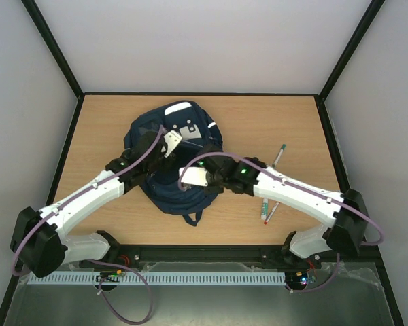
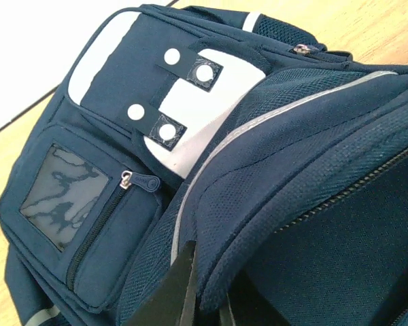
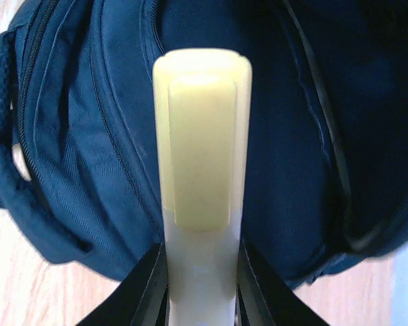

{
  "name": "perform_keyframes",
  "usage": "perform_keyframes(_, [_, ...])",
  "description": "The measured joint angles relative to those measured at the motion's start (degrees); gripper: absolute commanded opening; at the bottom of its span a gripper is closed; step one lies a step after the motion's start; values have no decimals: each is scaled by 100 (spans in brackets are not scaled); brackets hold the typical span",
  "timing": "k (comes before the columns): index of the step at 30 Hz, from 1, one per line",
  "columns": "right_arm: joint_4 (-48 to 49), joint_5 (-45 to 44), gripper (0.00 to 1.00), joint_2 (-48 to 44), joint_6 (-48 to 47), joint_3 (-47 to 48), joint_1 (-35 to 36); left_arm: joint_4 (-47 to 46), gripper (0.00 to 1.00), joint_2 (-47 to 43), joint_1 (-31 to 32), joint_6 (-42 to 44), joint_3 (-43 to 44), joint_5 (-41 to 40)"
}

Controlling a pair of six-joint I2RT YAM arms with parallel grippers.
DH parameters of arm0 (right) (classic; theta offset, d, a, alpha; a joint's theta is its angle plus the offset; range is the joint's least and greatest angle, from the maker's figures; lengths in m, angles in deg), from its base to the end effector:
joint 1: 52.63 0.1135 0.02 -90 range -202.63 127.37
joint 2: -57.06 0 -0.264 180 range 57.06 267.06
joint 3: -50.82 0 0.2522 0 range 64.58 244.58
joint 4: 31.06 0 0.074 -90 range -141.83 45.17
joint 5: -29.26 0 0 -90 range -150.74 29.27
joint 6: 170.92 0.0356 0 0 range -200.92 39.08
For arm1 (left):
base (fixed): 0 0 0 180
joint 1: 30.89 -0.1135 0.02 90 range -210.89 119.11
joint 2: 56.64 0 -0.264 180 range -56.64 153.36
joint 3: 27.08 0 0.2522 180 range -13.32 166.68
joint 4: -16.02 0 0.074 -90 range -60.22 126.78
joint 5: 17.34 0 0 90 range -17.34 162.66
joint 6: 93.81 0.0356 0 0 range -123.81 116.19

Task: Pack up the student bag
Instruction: Place the stationery in the student bag.

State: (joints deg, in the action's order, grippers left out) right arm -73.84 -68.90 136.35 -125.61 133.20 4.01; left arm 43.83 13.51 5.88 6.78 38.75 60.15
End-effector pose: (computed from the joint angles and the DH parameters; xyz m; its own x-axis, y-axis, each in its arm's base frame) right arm 0.1729 0.2535 0.3167 0.2895 -0.8262 -0.4833 -0.7921 0.0767 -0.6056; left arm 0.2241 -0.1578 0.2850 -0.3384 0.4768 -0.8112 0.5083 0.8181 0.2689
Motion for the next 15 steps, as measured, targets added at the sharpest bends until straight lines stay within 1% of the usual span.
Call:
perform_keyframes(5, [605,-745,3,553,-533,7,422,0,2,-76,-201,-162,4,444])
perform_keyframes(11, [1521,-1473,5,1141,-1104,11,476,0,2,-136,-310,-245,2,675])
perform_keyframes(12, [1657,-1572,7,1222,-1226,11,479,0,2,-140,-334,-249,2,680])
perform_keyframes(14, [1836,-1720,19,1335,-1399,11,479,-2,2,-160,-378,-254,0,721])
perform_keyframes(15, [1954,-1803,23,1392,-1482,11,479,-7,3,-173,-409,-256,-2,728])
